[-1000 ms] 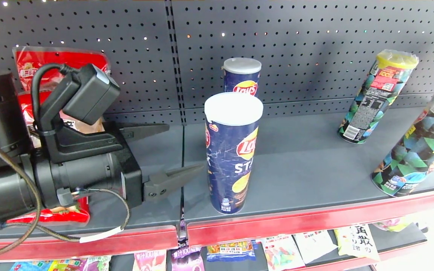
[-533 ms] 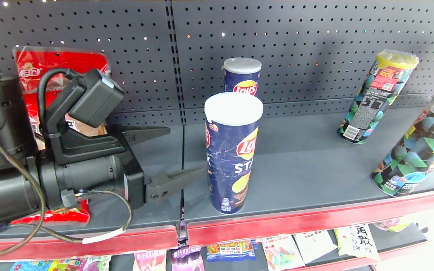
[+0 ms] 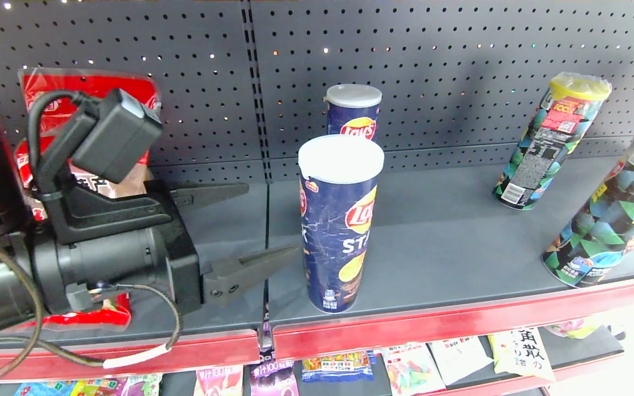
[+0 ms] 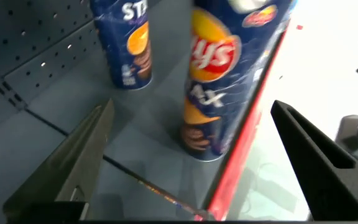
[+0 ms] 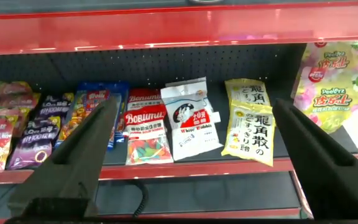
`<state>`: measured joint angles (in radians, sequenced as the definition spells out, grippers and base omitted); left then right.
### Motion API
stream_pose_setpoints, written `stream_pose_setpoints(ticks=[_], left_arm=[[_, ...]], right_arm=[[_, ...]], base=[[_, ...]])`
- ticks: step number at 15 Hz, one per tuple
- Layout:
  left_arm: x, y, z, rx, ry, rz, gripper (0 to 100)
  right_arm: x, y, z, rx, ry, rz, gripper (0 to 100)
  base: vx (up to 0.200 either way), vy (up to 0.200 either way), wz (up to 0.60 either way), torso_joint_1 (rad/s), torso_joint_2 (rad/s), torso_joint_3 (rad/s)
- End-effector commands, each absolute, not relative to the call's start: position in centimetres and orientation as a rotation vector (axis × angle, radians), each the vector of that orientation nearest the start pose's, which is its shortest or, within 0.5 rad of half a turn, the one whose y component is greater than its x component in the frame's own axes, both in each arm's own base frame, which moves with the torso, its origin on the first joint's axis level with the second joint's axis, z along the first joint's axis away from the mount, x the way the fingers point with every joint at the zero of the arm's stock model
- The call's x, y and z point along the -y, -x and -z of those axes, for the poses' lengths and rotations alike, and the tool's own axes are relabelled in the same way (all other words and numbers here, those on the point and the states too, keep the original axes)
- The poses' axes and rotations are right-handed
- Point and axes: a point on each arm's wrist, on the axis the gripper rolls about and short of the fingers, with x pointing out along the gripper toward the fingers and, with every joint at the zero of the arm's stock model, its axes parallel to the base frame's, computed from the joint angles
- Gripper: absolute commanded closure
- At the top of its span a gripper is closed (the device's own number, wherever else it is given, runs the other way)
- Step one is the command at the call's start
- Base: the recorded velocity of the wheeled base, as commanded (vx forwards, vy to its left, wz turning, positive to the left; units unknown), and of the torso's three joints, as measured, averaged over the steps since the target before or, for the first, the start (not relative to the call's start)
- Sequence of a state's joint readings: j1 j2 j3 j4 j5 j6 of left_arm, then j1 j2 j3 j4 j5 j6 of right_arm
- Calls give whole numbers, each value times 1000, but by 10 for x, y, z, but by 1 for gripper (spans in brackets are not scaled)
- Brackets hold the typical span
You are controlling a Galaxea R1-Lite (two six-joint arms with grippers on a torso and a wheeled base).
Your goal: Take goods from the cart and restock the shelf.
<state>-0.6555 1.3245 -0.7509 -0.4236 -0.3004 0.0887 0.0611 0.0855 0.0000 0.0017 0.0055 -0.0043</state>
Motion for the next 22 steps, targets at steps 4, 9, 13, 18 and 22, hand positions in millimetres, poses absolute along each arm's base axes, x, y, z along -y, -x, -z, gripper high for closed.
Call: stream_pose_setpoints(ticks=[4,9,13,18,22], left_arm=[[129,-141,-252,-77,-97,951,0],[169,-144,-248,-70,-112,871,0],[189,-150,-242,-93,-127,874,0],[206,-148,-242,-91,-139,827,0],[215,-152,-243,-92,-148,748,0]], right_arm=[[1,16,-77,-92,7,-68,0],[1,16,-77,-92,7,-68,0],[1,16,-77,-92,7,-68,0],[1,16,-77,-92,7,-68,0],[1,16,-77,-92,7,-68,0]], base=[[0,0,0,0,0,0],[0,0,0,0,0,0],[0,0,0,0,0,0],[0,0,0,0,0,0],[0,0,0,0,0,0]])
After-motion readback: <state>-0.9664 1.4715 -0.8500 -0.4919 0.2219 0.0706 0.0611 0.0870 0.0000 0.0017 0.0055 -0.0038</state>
